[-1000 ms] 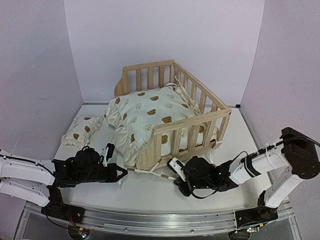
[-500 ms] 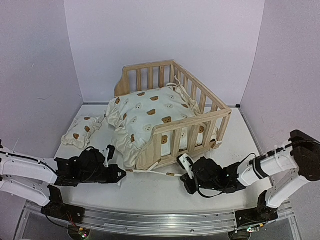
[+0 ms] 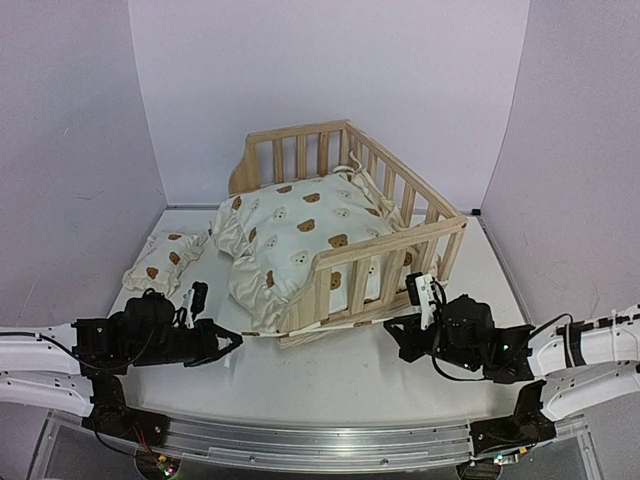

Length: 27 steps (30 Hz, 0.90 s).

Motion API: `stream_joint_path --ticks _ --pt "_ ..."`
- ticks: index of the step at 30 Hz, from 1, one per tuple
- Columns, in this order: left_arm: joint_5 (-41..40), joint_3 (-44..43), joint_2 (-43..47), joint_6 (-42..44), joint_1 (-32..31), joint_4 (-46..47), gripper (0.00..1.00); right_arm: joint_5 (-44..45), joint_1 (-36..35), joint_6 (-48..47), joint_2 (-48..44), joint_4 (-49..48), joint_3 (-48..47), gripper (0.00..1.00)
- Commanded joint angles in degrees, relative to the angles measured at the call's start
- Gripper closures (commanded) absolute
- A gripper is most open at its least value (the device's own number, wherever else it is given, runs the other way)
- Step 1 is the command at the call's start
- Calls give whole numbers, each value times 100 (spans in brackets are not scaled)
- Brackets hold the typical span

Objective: Set up the pet bed

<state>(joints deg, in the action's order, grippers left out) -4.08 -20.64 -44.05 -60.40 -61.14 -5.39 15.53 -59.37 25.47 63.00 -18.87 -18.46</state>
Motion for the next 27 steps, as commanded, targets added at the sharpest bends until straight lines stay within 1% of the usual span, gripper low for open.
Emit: stream_joint_path --ticks 1,4,10,14,16,17,18,20,22,23,24,27 --pt "-1357 -178 82 -417 239 -1456 100 1885 950 536 -381 921 302 100" --pt "-1566 -275 -2 -486 243 -1723 100 1666 1309 814 -398 926 435 100" --pt "-1700 -273 -391 -500 243 -1782 100 1519 1688 652 -226 720 410 100" --pt "-1516 -166 -702 -638 243 -1619 100 1746 1832 599 -68 663 328 100" --pt "-1346 -122 -801 -649 243 -1464 100 1973 1833 792 -185 1029 207 100" --pt "-1237 -132 -850 -647 243 -1420 98 2007 1833 915 -326 1440 67 81" --pt "-1143 -155 -874 -644 243 -1422 84 2001 1833 1113 -546 2142 -81 61" --pt "-1002 -224 -825 -621 239 -1426 55 1734 1833 1255 -1096 3067 -450 31" --pt "-986 -291 -609 -548 236 -1427 21 1375 1825 1231 -1636 3759 -768 4" --pt "-1030 -334 -488 -508 240 -1430 9 1298 1824 1168 -1841 4070 -942 2" --pt "-1087 -403 -376 -440 239 -1471 2 1212 1824 1034 -1949 4331 -1126 2" --pt "-1275 -671 -200 -142 252 -1596 1 500 1825 296 -1915 4716 -1773 2"
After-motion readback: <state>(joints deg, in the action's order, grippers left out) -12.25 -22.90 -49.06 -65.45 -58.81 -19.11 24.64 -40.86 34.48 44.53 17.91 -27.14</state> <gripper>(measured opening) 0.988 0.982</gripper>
